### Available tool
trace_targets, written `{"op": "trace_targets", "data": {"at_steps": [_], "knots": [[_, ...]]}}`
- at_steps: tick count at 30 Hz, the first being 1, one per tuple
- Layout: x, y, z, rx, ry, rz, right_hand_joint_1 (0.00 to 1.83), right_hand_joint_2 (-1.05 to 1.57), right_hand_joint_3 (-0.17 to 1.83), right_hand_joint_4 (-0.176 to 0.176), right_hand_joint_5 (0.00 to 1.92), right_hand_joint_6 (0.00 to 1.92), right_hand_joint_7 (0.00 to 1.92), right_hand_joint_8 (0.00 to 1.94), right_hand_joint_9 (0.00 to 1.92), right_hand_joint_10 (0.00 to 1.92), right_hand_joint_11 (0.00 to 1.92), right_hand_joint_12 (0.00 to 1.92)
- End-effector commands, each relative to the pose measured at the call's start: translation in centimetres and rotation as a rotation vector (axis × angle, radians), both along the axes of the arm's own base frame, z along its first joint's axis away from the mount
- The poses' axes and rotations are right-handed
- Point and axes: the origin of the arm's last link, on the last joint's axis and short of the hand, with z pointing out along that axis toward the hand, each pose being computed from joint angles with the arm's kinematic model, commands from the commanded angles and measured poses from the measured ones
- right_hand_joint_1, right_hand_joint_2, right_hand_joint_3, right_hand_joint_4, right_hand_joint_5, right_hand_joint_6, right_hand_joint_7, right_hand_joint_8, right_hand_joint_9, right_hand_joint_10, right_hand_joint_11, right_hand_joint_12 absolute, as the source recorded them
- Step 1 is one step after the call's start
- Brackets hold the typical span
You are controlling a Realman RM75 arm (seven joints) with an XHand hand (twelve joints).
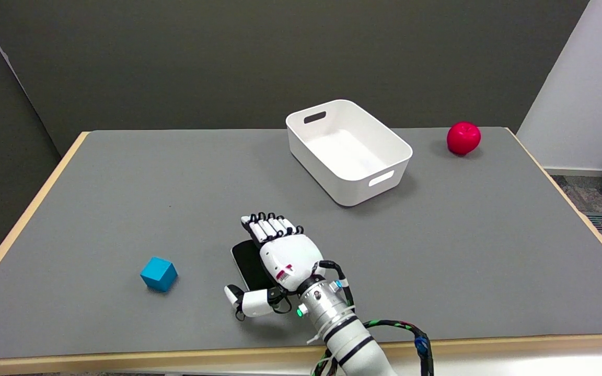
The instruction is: Pick up the blackboard eraser.
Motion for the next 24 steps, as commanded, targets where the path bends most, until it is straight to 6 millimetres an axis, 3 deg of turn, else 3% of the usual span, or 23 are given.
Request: {"op": "trace_targets", "data": {"at_steps": [1,21,24], "knots": [[-1.32,-2.29,1.00,-0.036,-0.005,-0.054,0.49,0.60,0.84,-0.113,0.08,0.31,0.10,0.39,0.08,0.86,0.14,1.45],[-1.86,-1.48,1.21,-0.052,0.005,-0.055,0.53,0.61,0.91,-0.123,0.08,0.30,0.17,0.46,0.19,0.90,0.19,1.45],[-1.81,-1.51,1.18,-0.050,0.007,-0.052,0.60,0.65,0.83,-0.128,0.08,0.32,0.21,0.43,0.19,0.98,0.20,1.47]]}}
